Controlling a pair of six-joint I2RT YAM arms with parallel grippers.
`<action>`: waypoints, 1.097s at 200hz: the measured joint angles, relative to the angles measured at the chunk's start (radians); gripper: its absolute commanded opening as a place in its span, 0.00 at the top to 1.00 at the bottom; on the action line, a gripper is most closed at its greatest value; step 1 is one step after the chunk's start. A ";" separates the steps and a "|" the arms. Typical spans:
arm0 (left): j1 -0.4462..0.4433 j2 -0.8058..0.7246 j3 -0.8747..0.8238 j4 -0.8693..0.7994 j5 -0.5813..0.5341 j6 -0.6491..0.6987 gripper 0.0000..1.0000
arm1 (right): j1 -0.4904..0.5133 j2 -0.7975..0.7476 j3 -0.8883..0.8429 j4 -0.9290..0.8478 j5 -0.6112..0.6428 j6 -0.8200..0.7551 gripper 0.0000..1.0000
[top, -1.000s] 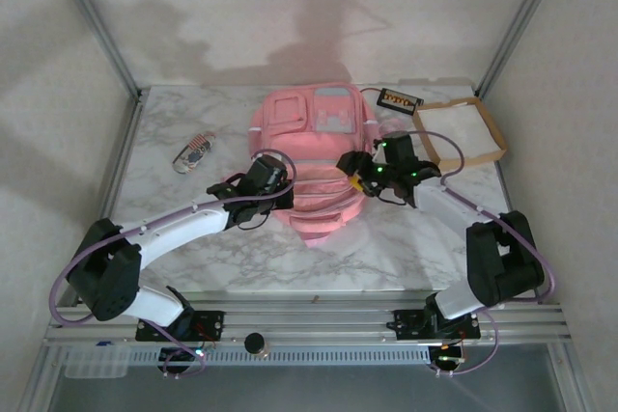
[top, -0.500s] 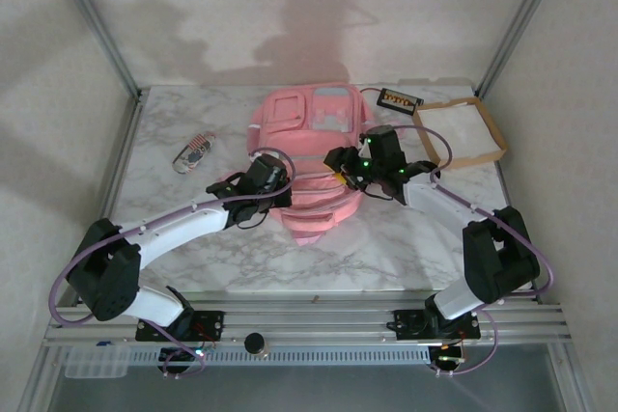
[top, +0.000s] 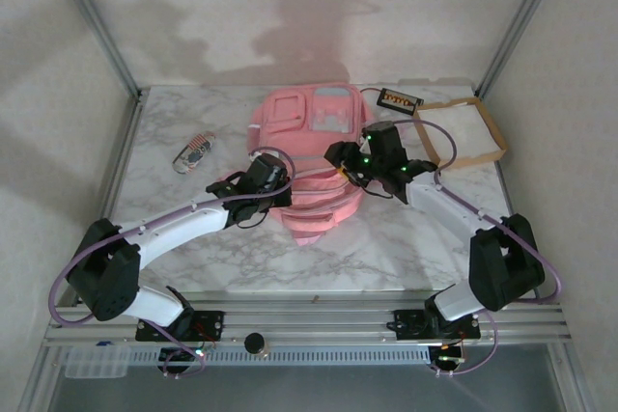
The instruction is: Pack books, pencil case, and school supplies into a backpack
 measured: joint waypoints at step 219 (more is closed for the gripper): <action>0.056 0.041 0.032 0.045 -0.175 0.114 1.00 | -0.235 -0.016 -0.001 -0.090 -0.184 -0.151 1.00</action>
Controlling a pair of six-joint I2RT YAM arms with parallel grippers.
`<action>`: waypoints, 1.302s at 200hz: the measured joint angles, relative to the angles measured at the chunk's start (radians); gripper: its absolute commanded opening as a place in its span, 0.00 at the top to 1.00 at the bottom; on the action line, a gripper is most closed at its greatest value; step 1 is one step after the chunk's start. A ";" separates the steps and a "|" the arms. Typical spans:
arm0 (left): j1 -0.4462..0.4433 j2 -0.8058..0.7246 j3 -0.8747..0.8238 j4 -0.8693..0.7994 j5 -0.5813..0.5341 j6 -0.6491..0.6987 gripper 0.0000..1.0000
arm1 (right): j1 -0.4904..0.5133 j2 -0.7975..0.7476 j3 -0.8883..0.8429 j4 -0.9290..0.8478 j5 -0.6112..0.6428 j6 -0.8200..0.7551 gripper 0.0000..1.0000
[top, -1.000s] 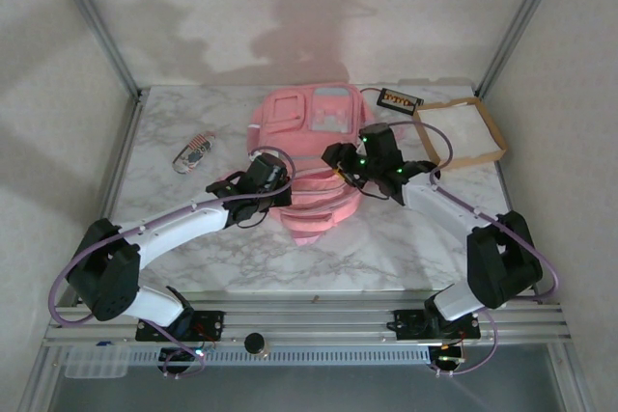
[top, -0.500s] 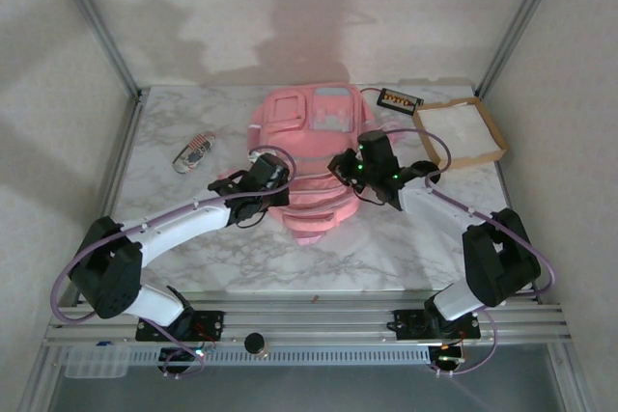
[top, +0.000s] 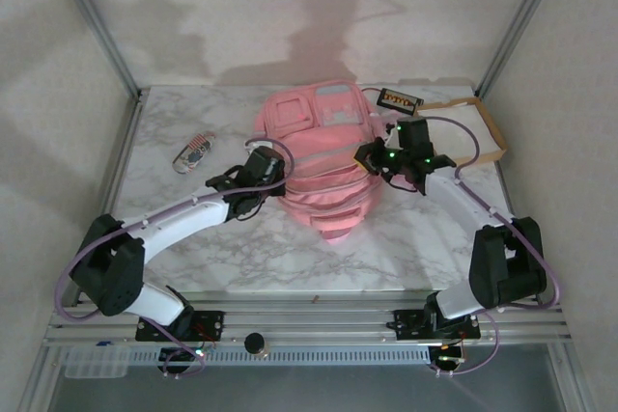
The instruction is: Pack books, pencil case, and school supplies into a backpack
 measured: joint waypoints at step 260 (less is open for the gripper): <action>0.711 0.435 0.375 -0.062 0.115 0.039 0.01 | 0.214 -0.054 0.154 -0.214 0.259 -0.337 0.01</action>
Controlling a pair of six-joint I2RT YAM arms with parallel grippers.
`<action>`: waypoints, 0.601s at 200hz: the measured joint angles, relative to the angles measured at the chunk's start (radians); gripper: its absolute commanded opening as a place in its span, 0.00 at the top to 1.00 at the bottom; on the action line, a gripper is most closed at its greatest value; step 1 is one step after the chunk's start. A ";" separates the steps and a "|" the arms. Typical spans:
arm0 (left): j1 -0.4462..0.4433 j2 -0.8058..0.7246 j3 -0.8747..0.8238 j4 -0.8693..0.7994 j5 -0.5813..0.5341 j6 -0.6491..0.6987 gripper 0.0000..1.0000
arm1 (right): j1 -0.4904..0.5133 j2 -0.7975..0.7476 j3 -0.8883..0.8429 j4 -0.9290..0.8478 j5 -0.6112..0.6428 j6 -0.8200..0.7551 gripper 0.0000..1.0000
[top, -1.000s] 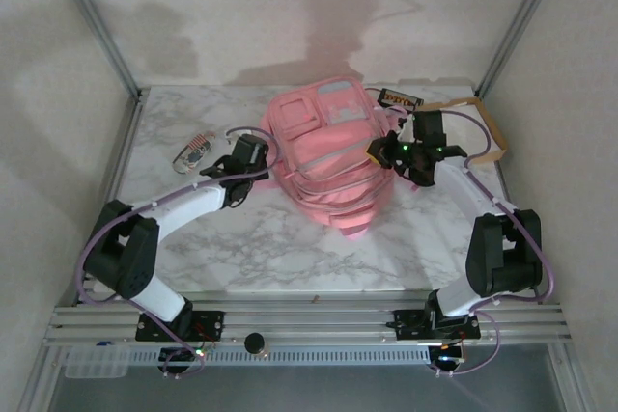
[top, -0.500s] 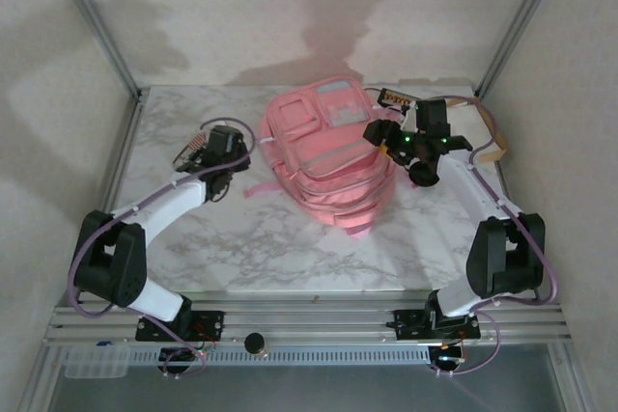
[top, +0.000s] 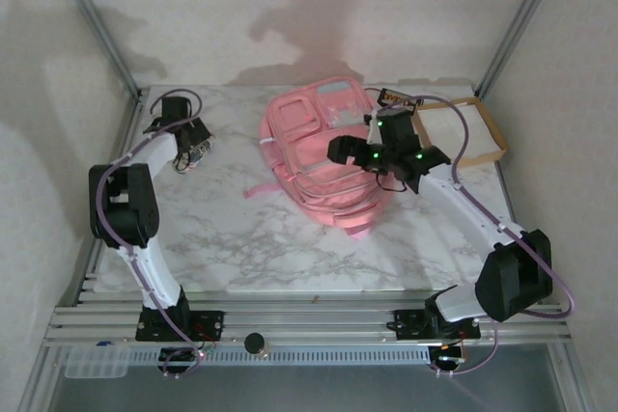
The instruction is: Pack books, pencil case, and school supplies into a backpack
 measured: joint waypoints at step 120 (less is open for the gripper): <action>0.024 0.197 0.142 -0.006 0.176 -0.006 0.01 | 0.156 0.114 -0.011 0.116 0.006 -0.011 0.01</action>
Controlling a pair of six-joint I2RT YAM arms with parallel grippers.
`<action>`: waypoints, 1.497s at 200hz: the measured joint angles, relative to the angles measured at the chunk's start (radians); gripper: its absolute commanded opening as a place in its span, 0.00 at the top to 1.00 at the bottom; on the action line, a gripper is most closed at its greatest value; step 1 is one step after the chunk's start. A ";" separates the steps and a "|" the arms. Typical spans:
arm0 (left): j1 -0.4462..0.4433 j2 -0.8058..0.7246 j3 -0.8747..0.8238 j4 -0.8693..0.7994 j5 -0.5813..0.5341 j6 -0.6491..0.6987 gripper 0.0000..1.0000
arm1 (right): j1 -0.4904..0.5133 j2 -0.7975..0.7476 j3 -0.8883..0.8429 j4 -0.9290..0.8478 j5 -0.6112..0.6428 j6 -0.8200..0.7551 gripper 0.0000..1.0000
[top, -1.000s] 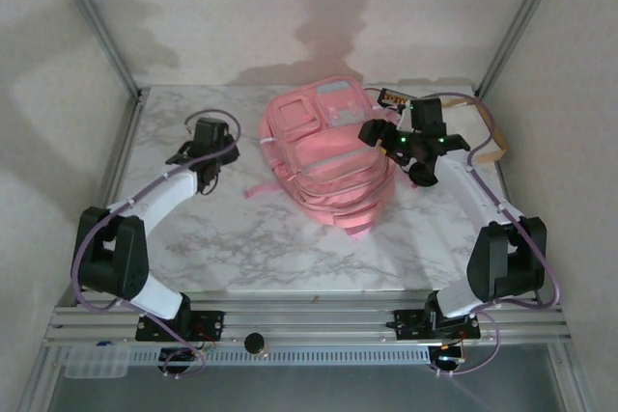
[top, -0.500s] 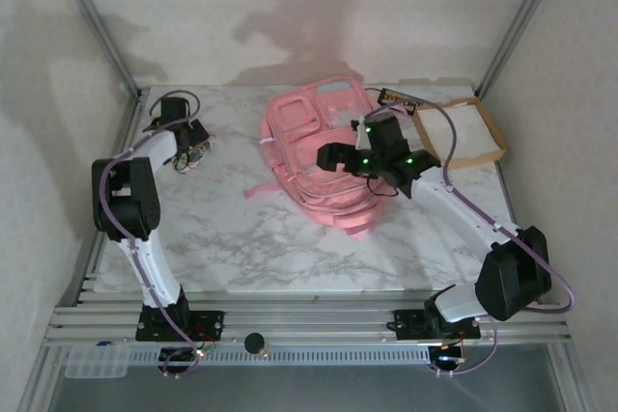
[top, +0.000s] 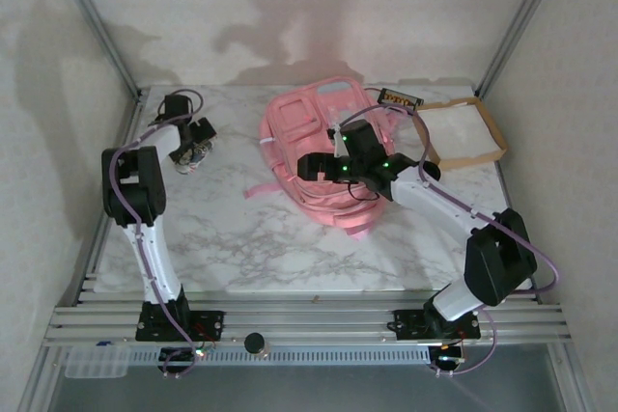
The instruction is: Pack books, pencil case, and school supplies into a backpack
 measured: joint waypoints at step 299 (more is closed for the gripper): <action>-0.116 -0.945 -0.769 0.023 0.012 -0.370 0.00 | 0.352 0.532 0.468 -0.084 0.292 -0.040 0.01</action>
